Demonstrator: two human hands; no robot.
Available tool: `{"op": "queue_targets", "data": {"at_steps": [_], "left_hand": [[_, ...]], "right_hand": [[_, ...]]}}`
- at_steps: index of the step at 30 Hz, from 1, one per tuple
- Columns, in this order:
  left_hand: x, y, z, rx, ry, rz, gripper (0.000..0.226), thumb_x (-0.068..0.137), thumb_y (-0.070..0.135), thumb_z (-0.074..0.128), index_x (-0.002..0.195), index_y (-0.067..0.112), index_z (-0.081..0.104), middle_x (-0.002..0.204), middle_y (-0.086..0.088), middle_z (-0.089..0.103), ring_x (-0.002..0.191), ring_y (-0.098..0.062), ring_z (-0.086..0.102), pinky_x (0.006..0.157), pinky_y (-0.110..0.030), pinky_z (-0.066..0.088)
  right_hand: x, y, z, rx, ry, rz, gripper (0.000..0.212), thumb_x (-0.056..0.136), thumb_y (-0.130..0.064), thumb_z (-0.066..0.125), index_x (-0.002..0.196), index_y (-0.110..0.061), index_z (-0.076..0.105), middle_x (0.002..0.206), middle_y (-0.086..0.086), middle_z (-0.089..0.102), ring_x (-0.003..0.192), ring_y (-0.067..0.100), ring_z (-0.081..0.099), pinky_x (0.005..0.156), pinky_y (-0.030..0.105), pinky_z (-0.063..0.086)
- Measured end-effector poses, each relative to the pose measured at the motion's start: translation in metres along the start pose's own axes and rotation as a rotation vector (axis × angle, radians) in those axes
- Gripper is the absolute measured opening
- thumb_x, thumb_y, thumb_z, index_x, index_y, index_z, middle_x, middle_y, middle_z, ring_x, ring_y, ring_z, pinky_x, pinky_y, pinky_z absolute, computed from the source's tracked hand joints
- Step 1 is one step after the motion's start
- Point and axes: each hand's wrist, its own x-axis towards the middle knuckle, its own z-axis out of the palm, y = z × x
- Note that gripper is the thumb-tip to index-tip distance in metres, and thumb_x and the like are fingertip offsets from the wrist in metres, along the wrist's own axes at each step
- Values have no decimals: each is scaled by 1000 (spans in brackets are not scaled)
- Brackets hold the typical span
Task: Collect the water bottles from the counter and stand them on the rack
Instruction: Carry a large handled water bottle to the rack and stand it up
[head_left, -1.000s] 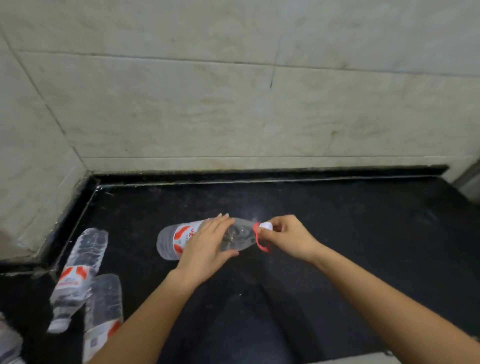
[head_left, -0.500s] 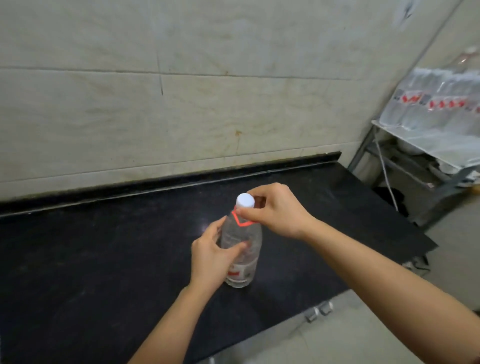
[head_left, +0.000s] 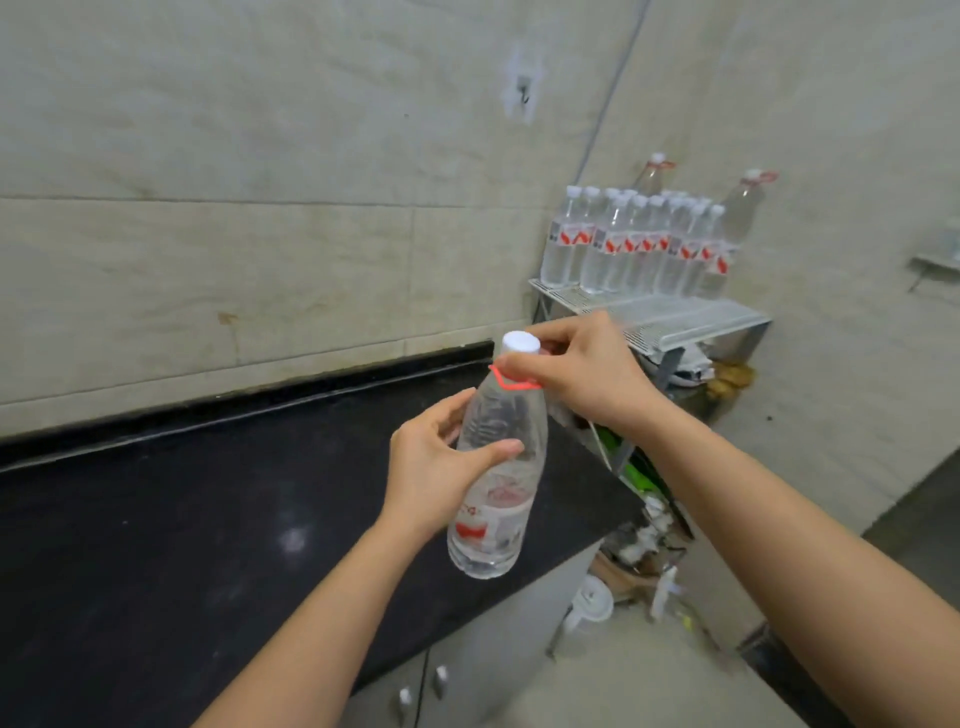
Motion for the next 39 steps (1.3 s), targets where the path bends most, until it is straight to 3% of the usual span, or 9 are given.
{"op": "queue_targets", "data": {"at_steps": [5,8,12,15,18,21,26,31,39], "left_hand": [[55,28,85,-19,-105,94,62,63,21,87,120,22,63,107,13,70,102,3,63,87,-17,49],[93,40,134,-2,-171,161,59,66,28,85,120,29,62,104,21,68,100,10,61,80,-8,45],[145,48,191,-24,-253,218,53,71,29,82,117,36,57,98,29,64,95,19,57,79,-5,47],[195,42,227,31,-305,275,79,66,48,81,136,34,47,130,19,57,119,3,52,101,-34,47],[246,40,257,68,-395,336,84,69,43,80,140,47,34,137,25,48,123,6,46,104,-33,43],[298,42,286,43,-476,310,88,68,38,82,135,60,29,131,26,50,118,4,50,98,-30,47],[372,46,335,-4,-437,328,90,66,29,85,136,52,34,112,27,55,107,0,57,81,-22,53],[432,33,376,15,-346,344,89,68,27,84,140,46,35,108,28,56,98,8,58,72,-12,51],[492,-14,439,64,-140,286,89,70,23,82,143,37,34,122,16,60,95,17,56,71,-4,47]], "right_hand": [[26,17,-96,-33,80,22,19,76,-23,79,83,-5,78,64,10,69,58,1,51,57,24,45],[52,37,-145,-33,197,24,19,71,-23,81,78,-6,78,81,22,73,73,15,65,81,52,57],[92,69,-200,-58,249,40,24,64,-32,79,74,-10,79,79,21,73,75,19,63,85,62,51],[122,88,-241,-80,298,8,28,63,-36,78,71,-9,78,66,15,66,67,14,50,71,39,52],[155,108,-283,-95,339,-25,16,73,-24,78,59,-18,73,49,-7,44,53,5,36,51,20,30],[197,131,-319,-161,335,-33,23,72,-28,78,52,-22,70,51,-6,43,55,8,37,52,25,30],[260,167,-366,-133,353,-42,14,70,-29,77,62,-18,75,62,2,58,65,11,46,65,30,35],[321,209,-398,-120,304,-62,39,61,-41,75,77,-4,75,71,6,54,73,14,42,70,32,31],[394,286,-434,-224,34,-126,50,79,-34,75,67,11,54,66,9,29,64,23,25,57,31,18]]}}
